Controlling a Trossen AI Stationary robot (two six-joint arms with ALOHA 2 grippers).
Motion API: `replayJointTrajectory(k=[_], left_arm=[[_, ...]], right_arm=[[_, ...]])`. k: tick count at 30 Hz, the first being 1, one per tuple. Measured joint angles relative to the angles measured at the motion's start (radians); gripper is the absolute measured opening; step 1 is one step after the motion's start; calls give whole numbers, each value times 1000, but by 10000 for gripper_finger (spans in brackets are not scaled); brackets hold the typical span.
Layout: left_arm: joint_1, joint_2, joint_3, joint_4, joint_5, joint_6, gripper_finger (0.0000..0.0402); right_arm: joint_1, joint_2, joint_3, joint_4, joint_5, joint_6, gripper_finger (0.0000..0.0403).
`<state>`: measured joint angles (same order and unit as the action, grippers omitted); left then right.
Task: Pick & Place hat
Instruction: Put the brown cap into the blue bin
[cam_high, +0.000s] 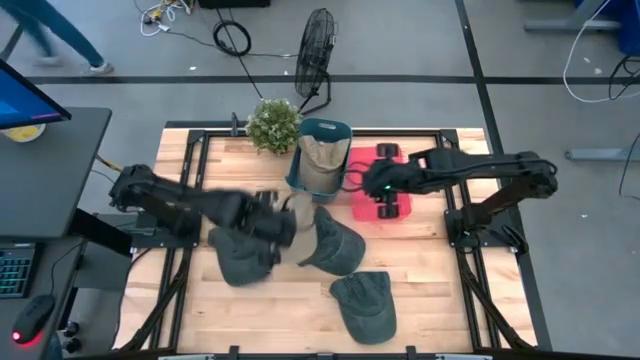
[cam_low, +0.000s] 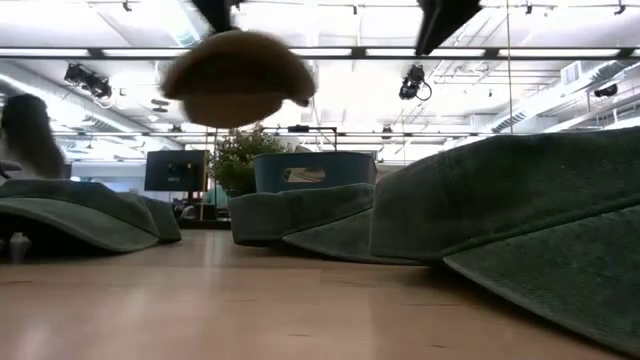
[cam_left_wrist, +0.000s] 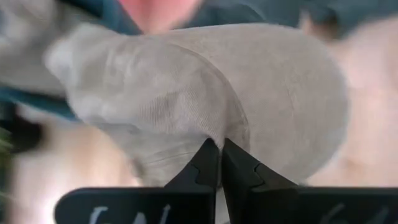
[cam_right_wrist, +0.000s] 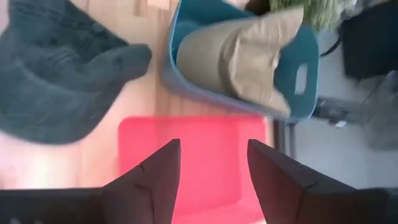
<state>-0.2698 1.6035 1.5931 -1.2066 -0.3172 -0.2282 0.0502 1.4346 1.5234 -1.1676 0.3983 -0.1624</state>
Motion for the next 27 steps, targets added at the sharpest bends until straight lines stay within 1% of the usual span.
replayJointTrajectory(k=[3,7,11,14,16,20,27], left_arm=[[103,0,44,14,-44,261,10],[253,0,54,125,-63,619,6],[400,18,55,264,-52,805,10],[489,54,54,304,19,948,6],[533,83,54,310,52,978,6],[578,152,53,312,68,974,6],[547,253,53,310,72,1004,7]], right_arm=[[0,-33,0,-53,-14,64,190],[0,-57,0,-80,-14,129,190],[0,-58,0,-82,-14,163,190],[0,-52,0,-83,-14,154,190],[0,-48,0,-86,-15,151,190],[0,-45,0,-91,-14,148,190],[-1,-45,0,-91,-14,124,190]])
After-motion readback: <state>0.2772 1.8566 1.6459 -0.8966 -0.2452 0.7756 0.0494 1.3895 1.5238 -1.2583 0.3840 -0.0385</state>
